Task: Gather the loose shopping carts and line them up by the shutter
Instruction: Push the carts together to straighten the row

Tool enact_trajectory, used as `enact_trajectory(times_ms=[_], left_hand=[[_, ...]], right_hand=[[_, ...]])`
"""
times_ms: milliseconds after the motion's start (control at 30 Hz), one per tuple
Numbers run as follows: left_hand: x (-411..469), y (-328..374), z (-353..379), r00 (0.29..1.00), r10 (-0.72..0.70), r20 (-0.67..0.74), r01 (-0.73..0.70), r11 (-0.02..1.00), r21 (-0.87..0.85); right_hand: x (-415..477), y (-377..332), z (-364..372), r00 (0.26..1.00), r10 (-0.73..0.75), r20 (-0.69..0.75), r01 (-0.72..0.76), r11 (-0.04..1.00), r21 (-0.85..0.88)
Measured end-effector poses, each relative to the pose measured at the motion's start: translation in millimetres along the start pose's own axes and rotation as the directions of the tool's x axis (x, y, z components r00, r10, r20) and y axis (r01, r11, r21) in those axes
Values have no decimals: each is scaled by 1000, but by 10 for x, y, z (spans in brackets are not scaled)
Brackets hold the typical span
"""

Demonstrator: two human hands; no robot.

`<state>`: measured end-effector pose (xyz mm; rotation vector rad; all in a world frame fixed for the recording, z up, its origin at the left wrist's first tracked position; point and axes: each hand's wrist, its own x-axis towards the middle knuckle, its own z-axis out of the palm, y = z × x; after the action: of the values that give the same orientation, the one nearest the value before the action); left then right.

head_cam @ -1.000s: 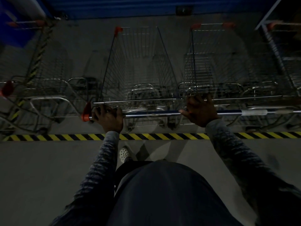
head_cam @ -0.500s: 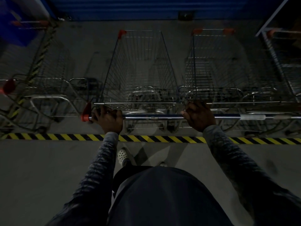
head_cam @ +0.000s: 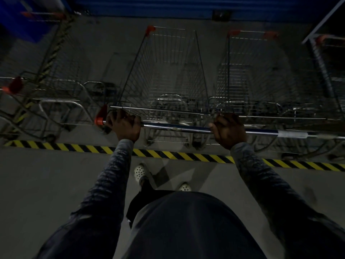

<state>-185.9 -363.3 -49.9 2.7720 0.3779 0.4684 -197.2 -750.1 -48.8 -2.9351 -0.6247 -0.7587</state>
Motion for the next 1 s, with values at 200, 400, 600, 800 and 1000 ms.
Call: enact_trajectory(times_ms=[200, 400, 600, 800, 1000], left_hand=[[49, 1, -18, 1000, -27, 15, 28, 997, -70], [83, -64, 28, 991, -42, 126, 39, 999, 25], [48, -15, -5, 998, 22, 63, -24, 999, 23], [16, 16, -4, 999, 25, 42, -26, 1000, 6], [-39, -8, 30, 999, 32, 35, -32, 999, 9]], right_hand=[[6, -36, -33, 1000, 17, 4, -17, 999, 39], [-16, -35, -5, 999, 37, 32, -39, 998, 55], [-27, -15, 30, 996, 58, 63, -61, 997, 48], [-29, -36, 10, 997, 74, 31, -77, 994, 79], [-38, -25, -5, 998, 56, -30, -52, 992, 111]])
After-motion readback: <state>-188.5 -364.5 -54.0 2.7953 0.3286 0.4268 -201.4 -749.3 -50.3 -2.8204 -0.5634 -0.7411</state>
